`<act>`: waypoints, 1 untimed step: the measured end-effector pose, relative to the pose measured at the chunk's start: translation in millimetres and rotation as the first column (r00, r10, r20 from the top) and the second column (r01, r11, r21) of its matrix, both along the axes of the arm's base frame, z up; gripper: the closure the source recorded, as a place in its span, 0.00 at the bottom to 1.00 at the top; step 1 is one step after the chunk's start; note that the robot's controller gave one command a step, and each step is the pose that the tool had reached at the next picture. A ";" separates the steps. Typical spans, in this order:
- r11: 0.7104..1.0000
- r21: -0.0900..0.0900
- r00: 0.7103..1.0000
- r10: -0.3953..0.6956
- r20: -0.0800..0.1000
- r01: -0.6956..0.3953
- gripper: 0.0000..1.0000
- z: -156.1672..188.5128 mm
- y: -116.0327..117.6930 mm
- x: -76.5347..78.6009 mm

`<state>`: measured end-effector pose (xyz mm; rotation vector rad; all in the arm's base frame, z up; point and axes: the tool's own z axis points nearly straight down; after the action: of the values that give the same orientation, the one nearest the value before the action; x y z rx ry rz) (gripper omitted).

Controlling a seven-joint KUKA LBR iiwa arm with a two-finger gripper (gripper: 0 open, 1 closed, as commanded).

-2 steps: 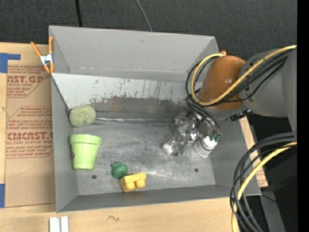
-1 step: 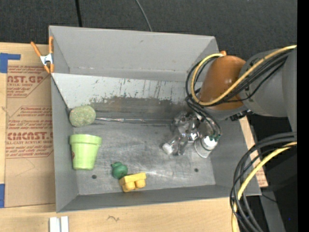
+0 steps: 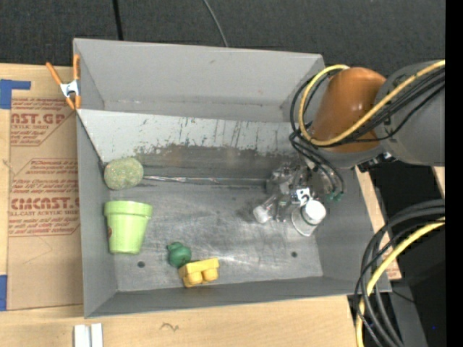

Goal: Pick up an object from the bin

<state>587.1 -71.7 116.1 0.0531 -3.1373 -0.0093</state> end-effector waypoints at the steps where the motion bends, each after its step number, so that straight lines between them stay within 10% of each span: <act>1: 1.000 -0.004 1.000 -0.002 0.016 0.002 1.00 28.5 1.4 2.1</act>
Offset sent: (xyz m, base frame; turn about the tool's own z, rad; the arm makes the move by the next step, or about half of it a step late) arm -0.0223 0.0069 0.1011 0.0374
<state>589.2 -70.2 144.7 0.0501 -3.1531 -0.0024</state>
